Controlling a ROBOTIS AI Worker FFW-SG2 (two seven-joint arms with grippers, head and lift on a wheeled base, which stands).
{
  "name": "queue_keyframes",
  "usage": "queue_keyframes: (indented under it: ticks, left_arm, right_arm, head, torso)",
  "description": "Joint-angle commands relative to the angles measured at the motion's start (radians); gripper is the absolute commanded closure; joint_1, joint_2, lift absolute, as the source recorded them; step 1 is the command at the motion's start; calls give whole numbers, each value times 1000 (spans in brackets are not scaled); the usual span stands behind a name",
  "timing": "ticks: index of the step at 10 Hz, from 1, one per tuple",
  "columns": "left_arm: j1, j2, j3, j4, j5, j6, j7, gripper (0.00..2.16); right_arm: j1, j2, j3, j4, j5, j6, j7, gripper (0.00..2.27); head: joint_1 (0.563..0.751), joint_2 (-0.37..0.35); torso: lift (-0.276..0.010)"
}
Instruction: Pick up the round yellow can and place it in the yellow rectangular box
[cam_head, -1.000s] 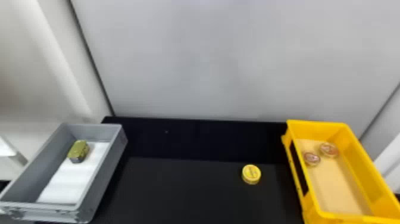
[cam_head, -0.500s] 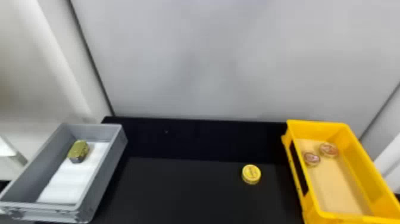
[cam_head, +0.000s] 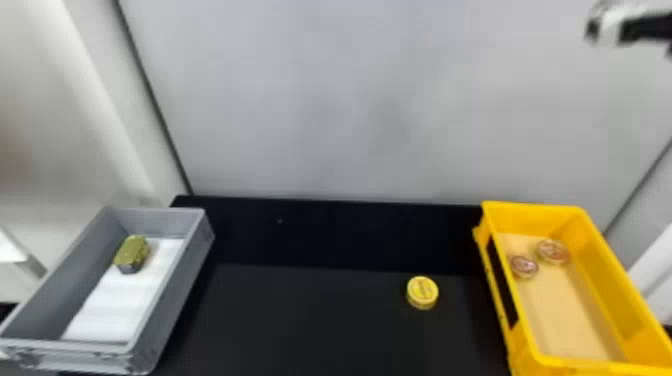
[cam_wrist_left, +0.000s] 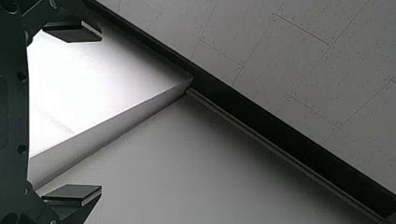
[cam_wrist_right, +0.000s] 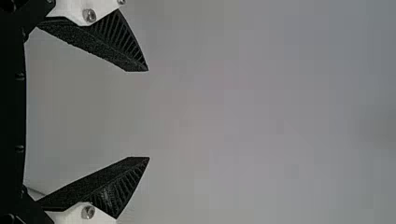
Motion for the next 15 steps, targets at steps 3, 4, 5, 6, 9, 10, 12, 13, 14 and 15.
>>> queue_keyframes:
  ticks: [3,4,5,6,9,10,12,13,14,15]
  left_arm:
    - [-23,-6,-33,6,0,1,0,128]
    - [-46,-17,-53,14,0,-5,0,128]
    - [-50,-26,-62,21,0,-16,0,128]
    - [-49,-26,-62,21,0,-16,0,128]
    - [-46,-32,-67,32,0,-29,2,128]
    - [-44,-31,-67,32,0,-31,2,128]
    - [-41,-31,-67,34,0,-34,2,128]
    - [-40,-32,-68,35,0,-36,2,128]
    - [-41,-35,-68,40,0,-43,2,128]
    - [-41,-40,-70,44,0,-49,3,128]
  right_arm:
    - [9,-10,157,314,394,84,748,107]
    - [41,13,180,346,690,34,1008,119]
    - [75,63,177,377,900,-11,1138,121]
    - [100,86,171,429,890,-34,1157,121]
    - [149,175,72,564,788,-147,1081,121]
    - [158,192,56,601,705,-192,991,125]
    - [158,221,22,708,546,-278,845,144]
    - [150,224,22,776,402,-287,762,145]
    - [143,220,22,852,231,-302,681,145]
    - [138,211,21,915,67,-327,587,145]
  head:
    - [663,54]
    - [663,54]
    - [663,54]
    - [663,54]
    - [663,54]
    - [663,54]
    - [663,54]
    - [663,54]
    - [663,54]
    - [663,54]
  torso:
    - [-10]
    - [-10]
    - [-10]
    - [-10]
    - [-10]
    - [-10]
    - [-10]
    - [-10]
    - [-10]
    - [-10]
